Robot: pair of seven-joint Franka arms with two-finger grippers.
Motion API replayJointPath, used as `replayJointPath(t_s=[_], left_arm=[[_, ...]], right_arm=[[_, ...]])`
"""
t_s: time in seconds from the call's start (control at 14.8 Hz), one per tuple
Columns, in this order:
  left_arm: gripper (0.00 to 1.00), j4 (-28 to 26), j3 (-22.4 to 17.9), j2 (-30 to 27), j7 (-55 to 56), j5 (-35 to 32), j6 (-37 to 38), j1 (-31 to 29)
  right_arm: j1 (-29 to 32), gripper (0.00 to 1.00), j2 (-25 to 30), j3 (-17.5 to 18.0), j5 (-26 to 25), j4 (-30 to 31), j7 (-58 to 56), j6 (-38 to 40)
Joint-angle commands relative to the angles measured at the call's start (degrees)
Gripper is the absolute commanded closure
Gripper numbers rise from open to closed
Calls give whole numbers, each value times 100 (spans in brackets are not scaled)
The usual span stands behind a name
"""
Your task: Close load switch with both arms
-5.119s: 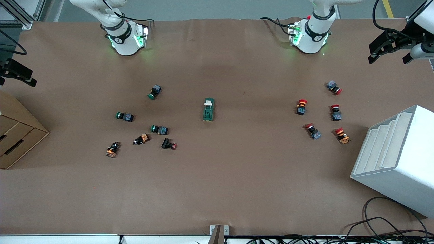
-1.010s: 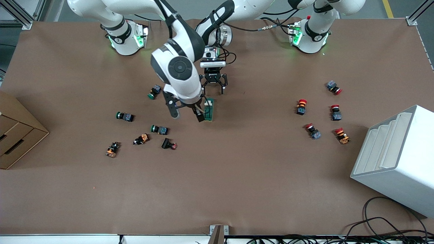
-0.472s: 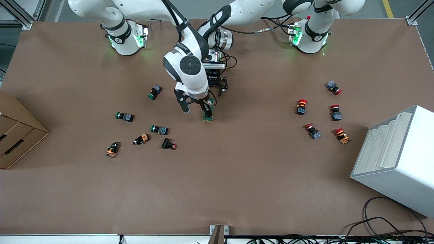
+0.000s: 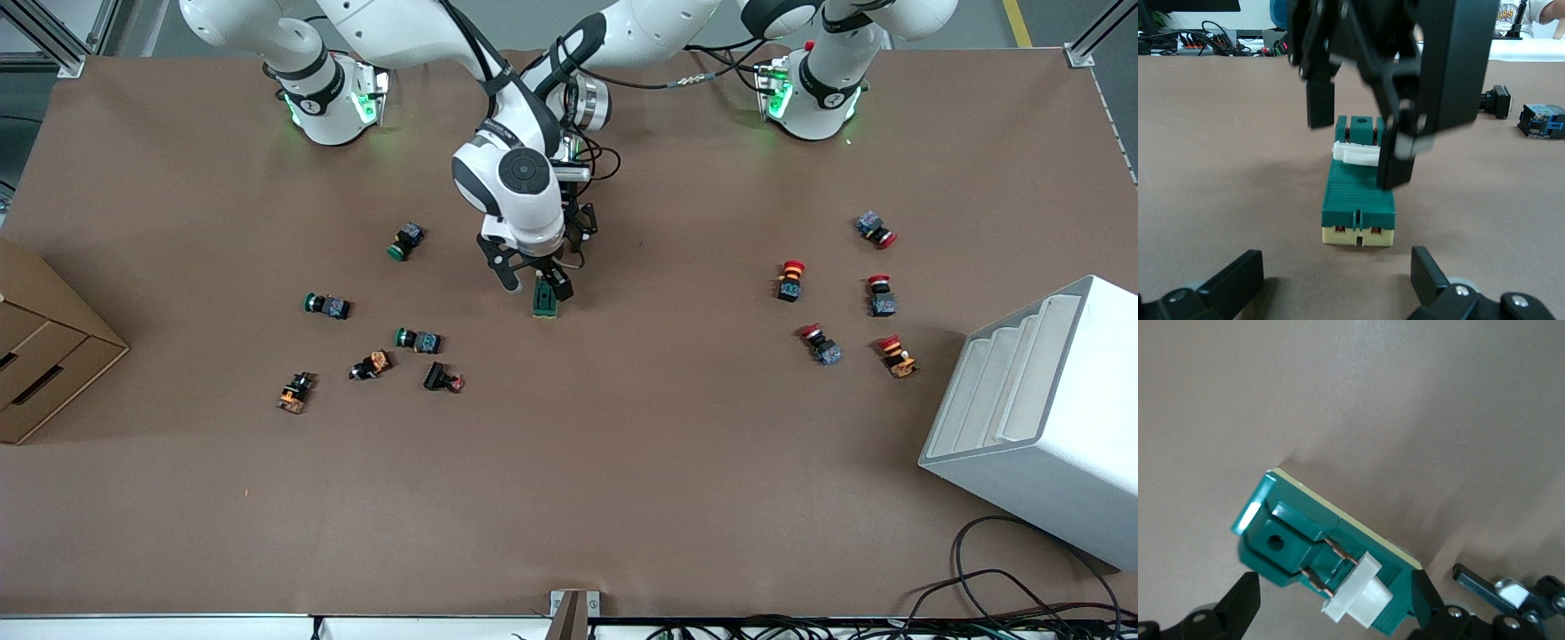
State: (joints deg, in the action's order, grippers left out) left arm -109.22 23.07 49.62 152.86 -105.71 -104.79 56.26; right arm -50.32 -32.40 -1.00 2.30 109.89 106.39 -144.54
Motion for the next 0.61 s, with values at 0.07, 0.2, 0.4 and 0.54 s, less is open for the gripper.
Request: replayJointPath(t_s=[0.07,0.2,0.4,0.54], left_arm=[[2,252,-66,223,33,-29,-86,35],[2,252,-66,223,33,-29,-86,35],[2,235,-66,214,51,-20,-77,69],[2,243,-66,223,42,-20,-77,70]], right_arm=[[-66,0,-29,-59,-72,7,40,-92],[-75,0,-29,-59,-107,-37,31,-118],[-66,0,-64,-59,-160,-55,31,-355],[-66,0,-143,-59,-169,-107,31,-435]])
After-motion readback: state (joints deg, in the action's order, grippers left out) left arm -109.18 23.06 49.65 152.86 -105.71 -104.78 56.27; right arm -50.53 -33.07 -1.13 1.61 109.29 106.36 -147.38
